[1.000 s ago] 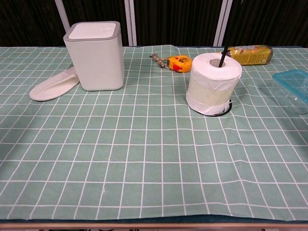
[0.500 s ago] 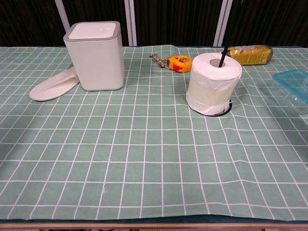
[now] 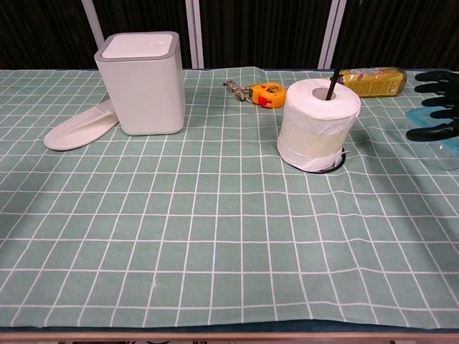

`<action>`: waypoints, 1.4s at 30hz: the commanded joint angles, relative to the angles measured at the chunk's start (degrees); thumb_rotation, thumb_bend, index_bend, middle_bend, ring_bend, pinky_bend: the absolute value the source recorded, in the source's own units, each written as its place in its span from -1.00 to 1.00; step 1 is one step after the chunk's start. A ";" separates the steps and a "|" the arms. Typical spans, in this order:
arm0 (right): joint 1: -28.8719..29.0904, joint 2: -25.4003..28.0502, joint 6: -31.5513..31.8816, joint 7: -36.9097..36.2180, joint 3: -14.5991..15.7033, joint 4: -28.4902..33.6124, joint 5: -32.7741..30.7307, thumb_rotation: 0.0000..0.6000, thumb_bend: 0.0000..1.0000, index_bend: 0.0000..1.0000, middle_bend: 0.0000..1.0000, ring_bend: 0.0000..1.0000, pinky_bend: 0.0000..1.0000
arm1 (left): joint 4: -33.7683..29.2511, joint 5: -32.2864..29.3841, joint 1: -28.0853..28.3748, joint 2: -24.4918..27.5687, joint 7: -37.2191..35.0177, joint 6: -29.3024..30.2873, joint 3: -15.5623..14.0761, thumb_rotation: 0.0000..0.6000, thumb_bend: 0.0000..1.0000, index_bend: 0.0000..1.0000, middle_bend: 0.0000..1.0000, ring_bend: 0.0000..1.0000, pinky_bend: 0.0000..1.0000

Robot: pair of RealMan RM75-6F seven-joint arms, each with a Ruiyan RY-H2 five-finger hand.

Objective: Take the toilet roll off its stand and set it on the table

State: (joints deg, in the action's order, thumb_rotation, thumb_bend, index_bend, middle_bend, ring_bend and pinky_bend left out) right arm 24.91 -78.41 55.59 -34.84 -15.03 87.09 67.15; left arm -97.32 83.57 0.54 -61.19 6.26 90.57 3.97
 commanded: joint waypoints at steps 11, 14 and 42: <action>5.44 -9.67 -2.19 6.39 -3.83 -6.35 -7.36 1.00 -1.00 -1.00 -1.00 -1.00 -1.00 | 0.00 -0.46 0.11 -0.15 0.38 -0.24 0.17 1.00 -0.65 -0.93 -1.00 -1.00 -0.96; 6.41 -11.38 -2.43 7.50 -4.44 -7.81 -8.40 1.00 -1.00 -1.00 -1.00 -1.00 -1.00 | 0.01 -0.52 0.08 -0.11 0.37 -0.24 0.17 1.00 -0.65 -0.93 -1.00 -1.00 -0.96; 13.42 -20.98 -7.91 13.60 -8.93 -16.86 -16.28 1.00 -1.00 -1.00 -1.00 -1.00 -1.00 | 0.15 -1.20 -0.11 0.47 -0.27 -0.52 0.22 1.00 -0.65 -0.93 -1.00 -1.00 -0.96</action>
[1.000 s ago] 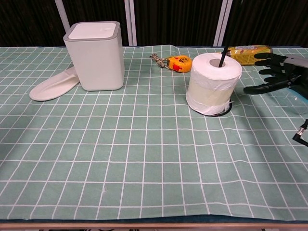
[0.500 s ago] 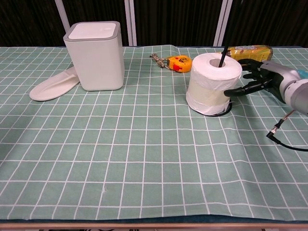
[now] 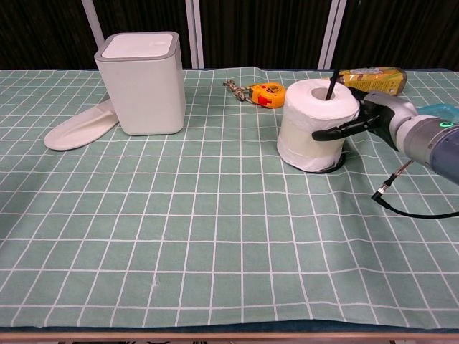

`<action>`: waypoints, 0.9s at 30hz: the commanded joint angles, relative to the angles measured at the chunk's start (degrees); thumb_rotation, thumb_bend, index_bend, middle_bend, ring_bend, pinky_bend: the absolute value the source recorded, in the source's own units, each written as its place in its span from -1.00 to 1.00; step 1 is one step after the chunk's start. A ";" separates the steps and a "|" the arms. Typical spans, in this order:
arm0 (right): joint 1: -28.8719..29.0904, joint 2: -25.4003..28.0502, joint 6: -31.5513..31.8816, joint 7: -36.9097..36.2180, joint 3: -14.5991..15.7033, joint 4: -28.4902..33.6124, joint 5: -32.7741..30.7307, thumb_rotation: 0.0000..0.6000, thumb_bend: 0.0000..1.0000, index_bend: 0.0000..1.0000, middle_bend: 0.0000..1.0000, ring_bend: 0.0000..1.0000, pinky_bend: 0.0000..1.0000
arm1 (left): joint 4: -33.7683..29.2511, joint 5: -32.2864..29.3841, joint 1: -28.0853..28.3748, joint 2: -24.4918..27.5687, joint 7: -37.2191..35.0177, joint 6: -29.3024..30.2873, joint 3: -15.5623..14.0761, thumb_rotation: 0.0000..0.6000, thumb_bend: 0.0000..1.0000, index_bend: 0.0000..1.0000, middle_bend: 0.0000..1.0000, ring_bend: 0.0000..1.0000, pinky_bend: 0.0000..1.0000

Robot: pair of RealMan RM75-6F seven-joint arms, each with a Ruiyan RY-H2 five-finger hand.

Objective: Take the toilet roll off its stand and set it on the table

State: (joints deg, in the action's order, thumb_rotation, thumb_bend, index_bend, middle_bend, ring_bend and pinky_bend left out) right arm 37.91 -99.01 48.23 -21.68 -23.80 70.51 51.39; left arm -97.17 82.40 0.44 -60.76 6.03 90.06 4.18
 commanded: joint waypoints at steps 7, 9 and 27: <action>1.74 -2.06 -2.00 1.18 -1.15 -1.94 -2.57 1.00 -1.00 -1.00 -1.00 -1.00 -1.00 | 0.01 -0.09 -0.01 0.16 -0.12 -0.20 -0.07 1.00 -0.65 -0.93 -1.00 -1.00 -0.96; 2.24 -2.71 -2.31 1.32 -1.71 -2.85 -3.35 1.00 -1.00 -1.00 -1.00 -0.99 -1.00 | 0.02 -0.10 0.00 0.20 -0.13 -0.28 -0.11 1.00 -0.65 -0.93 -1.00 -1.00 -0.96; 2.18 -5.70 3.91 0.47 -5.83 -3.88 -3.92 1.00 -1.00 -0.27 -0.36 -0.40 -0.90 | -0.13 -0.18 -0.20 0.49 -0.42 -0.15 -0.15 1.00 -0.65 -0.93 -1.00 -1.00 -0.96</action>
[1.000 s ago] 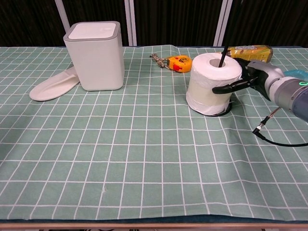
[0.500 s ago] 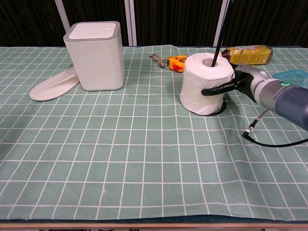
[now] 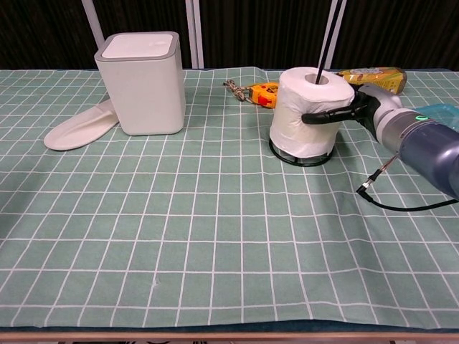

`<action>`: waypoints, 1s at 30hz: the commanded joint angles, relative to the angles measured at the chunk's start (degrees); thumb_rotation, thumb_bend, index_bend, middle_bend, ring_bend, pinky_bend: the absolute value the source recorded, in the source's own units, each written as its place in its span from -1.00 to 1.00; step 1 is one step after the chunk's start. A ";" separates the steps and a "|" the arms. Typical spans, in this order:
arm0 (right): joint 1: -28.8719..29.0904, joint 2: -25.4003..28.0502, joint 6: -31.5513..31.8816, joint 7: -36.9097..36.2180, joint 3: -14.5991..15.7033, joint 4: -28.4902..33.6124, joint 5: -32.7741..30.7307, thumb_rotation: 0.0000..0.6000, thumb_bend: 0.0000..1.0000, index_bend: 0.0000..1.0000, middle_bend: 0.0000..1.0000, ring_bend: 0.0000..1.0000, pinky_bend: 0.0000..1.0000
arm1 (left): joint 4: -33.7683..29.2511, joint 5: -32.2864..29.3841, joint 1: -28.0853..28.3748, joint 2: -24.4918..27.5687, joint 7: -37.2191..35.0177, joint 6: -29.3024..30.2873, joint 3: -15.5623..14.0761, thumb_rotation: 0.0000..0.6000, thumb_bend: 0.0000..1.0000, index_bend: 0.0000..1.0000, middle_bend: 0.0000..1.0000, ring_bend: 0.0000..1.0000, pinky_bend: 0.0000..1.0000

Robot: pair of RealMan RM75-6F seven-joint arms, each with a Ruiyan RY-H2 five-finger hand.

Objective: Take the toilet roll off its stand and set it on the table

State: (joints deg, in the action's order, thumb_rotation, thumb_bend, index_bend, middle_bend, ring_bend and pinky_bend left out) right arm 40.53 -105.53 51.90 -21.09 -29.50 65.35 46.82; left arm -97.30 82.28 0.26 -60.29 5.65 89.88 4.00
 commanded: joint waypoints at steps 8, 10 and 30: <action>-1.65 5.07 1.04 0.61 -1.26 8.28 2.05 1.00 -1.00 -0.27 -0.36 -0.40 -0.90 | -0.11 0.11 -0.21 0.13 -0.14 0.32 -0.05 1.00 -0.65 -0.93 -1.00 -1.00 -0.96; -1.77 6.51 1.47 1.28 -1.82 10.19 2.38 1.00 -1.00 -0.27 -0.36 -0.40 -0.90 | -0.10 0.03 -0.25 0.15 -0.23 0.39 0.02 1.00 -0.65 -0.93 -1.00 -1.00 -0.96; -3.44 29.09 6.73 15.59 -11.50 37.53 -6.11 1.00 -1.00 -0.27 -0.36 -0.40 -0.90 | -0.26 0.27 -0.50 0.19 -0.36 0.88 0.03 1.00 -0.65 -0.93 -1.00 -1.00 -0.96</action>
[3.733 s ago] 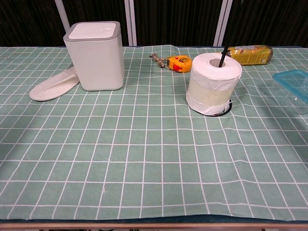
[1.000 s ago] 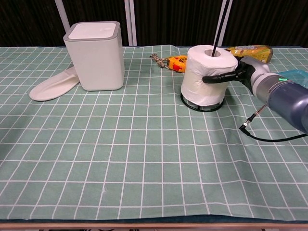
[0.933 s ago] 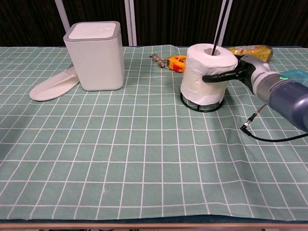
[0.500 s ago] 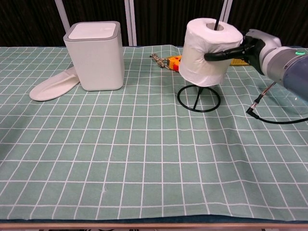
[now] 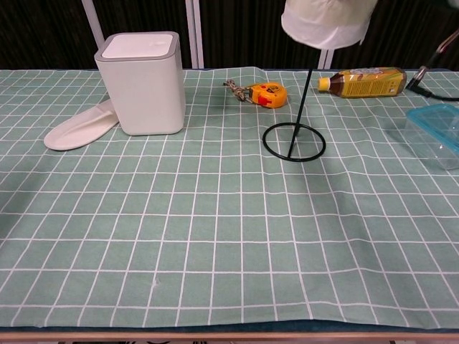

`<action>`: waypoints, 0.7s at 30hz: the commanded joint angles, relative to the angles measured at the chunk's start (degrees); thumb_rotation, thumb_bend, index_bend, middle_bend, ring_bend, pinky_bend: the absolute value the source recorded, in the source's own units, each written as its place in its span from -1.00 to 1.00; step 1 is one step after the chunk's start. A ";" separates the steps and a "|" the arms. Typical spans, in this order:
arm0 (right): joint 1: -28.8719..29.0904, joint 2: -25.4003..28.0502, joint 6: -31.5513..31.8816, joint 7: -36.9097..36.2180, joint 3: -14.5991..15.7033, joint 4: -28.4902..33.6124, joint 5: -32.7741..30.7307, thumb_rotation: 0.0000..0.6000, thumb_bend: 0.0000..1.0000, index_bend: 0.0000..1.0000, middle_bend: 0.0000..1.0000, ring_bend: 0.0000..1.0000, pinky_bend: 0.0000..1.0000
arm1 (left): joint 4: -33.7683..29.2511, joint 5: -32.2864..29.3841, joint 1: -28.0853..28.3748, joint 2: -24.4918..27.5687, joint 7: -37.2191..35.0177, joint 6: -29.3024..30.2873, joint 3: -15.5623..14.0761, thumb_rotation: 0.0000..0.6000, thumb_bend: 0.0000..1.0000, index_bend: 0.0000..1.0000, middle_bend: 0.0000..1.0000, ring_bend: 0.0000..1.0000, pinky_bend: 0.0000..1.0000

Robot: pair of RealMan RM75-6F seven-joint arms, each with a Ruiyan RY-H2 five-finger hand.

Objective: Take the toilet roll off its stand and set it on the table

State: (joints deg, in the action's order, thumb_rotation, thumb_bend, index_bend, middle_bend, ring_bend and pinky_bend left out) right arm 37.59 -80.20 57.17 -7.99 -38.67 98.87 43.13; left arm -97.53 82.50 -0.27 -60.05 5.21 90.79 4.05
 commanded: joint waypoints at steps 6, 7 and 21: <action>-1.32 11.79 2.47 5.16 -6.52 11.06 -7.24 1.00 -1.00 -0.27 -0.36 -0.40 -0.90 | -0.03 0.27 0.03 -0.19 0.53 0.03 -0.11 1.00 -0.65 -0.93 -1.00 -1.00 -0.96; -1.50 13.15 2.66 5.56 -7.24 11.97 -8.03 1.00 -1.00 -0.27 -0.36 -0.40 -0.90 | -0.02 0.26 0.04 -0.21 0.59 0.04 -0.10 1.00 -0.65 -0.93 -1.00 -1.00 -0.96; -10.41 26.48 -2.67 2.29 -7.40 12.84 -12.95 1.00 -1.00 -0.27 -0.36 -0.40 -0.90 | 0.05 0.41 0.01 -0.32 0.89 0.13 -0.13 1.00 -0.65 -0.93 -1.00 -1.00 -0.96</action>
State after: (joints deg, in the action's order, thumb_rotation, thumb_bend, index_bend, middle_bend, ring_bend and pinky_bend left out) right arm 30.05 -55.04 56.58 -3.10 -47.52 112.53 28.57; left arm -97.48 82.91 -0.27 -60.37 6.08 90.93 3.92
